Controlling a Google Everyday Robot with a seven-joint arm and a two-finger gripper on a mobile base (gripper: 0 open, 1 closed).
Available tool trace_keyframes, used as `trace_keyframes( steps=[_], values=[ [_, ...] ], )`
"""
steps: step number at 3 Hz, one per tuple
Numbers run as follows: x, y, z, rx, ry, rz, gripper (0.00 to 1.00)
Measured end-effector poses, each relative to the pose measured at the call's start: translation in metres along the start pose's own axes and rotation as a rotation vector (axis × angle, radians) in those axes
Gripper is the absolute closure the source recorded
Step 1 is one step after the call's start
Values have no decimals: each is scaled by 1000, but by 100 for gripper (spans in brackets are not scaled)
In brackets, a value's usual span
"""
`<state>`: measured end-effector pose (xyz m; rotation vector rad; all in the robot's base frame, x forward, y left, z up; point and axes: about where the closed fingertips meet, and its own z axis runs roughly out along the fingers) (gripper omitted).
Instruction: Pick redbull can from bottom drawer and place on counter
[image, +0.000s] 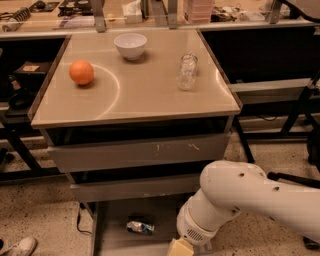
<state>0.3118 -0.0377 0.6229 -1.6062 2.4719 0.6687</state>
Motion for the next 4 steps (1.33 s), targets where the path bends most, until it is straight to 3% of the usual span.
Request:
trace_keyframes(
  steps=[1, 2, 3, 4],
  values=[
    [0, 0, 0, 0, 0, 0, 0],
    [6, 4, 33, -59, -19, 24, 0],
    [26, 9, 106, -141, -1, 91, 0],
    [38, -8, 167, -154, -23, 172, 0]
  ],
)
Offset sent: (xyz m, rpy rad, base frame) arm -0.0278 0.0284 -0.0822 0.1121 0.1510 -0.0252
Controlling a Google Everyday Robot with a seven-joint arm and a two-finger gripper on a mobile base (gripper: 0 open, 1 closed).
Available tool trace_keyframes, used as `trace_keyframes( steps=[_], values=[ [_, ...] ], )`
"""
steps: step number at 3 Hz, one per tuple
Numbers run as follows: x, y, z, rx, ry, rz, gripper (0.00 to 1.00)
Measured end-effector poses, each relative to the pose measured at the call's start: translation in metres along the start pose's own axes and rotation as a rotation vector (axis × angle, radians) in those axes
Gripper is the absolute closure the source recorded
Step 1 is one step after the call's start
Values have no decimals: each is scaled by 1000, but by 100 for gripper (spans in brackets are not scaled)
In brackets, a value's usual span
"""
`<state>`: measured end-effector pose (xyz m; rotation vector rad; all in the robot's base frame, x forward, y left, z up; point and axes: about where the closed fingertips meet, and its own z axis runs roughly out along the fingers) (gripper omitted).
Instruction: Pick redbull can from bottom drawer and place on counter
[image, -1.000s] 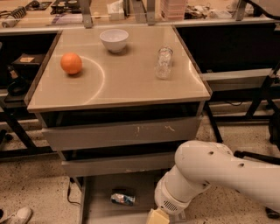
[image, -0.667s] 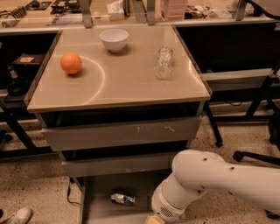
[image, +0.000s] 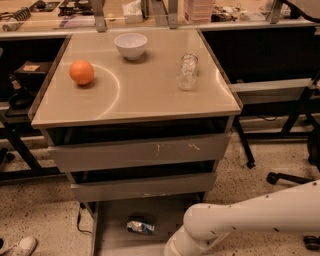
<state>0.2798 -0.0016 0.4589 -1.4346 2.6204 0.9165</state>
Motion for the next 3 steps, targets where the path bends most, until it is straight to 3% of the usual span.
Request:
trace_keyframes(
  steps=[1, 3],
  values=[
    [0, -29, 33, 9, -17, 50, 0],
    [3, -32, 50, -5, -18, 61, 0]
  ],
)
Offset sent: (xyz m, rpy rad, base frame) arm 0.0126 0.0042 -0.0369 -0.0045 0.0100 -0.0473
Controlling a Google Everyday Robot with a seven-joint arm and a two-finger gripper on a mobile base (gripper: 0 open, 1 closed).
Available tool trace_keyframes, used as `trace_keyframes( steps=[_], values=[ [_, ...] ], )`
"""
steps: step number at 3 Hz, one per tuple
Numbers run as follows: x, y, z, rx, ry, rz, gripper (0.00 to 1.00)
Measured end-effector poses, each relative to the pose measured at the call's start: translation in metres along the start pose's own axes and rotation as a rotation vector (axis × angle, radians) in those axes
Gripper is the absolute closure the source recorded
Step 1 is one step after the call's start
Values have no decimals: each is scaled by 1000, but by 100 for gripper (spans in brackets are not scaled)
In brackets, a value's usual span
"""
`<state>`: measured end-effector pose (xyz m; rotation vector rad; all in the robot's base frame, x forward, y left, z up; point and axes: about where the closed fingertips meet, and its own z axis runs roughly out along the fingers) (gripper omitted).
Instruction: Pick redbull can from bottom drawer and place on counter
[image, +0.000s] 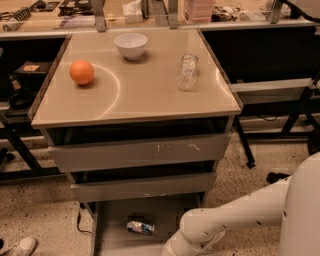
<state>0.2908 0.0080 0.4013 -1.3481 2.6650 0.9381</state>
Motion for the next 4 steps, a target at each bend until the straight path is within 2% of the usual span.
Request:
trace_keyframes(
  steps=[1, 2, 3, 4],
  values=[
    [-9, -25, 13, 27, -56, 5, 0],
    [-35, -73, 26, 70, -139, -7, 0],
    [-35, -73, 26, 70, -139, -7, 0],
    [-41, -80, 40, 60, -169, -31, 0]
  ],
)
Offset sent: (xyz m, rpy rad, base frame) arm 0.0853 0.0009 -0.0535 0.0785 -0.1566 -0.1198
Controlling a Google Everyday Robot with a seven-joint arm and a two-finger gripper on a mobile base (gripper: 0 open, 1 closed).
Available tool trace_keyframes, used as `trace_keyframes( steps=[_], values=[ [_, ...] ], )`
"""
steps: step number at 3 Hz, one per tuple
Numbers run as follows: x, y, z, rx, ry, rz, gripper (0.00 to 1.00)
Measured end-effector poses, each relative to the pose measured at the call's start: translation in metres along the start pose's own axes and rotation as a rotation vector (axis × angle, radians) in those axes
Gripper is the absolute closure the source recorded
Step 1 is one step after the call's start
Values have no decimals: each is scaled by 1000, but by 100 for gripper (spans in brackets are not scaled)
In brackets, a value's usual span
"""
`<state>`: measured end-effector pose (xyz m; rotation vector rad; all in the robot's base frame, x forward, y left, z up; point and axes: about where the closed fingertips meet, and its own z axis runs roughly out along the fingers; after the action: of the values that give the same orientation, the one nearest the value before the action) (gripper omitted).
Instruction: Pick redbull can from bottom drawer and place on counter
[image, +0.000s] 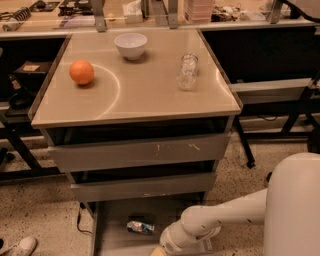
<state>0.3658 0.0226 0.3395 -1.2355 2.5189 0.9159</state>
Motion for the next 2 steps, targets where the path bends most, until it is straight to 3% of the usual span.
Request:
trace_keyframes(
  steps=[2],
  values=[
    [-28, -33, 50, -21, -94, -59, 0]
  ],
)
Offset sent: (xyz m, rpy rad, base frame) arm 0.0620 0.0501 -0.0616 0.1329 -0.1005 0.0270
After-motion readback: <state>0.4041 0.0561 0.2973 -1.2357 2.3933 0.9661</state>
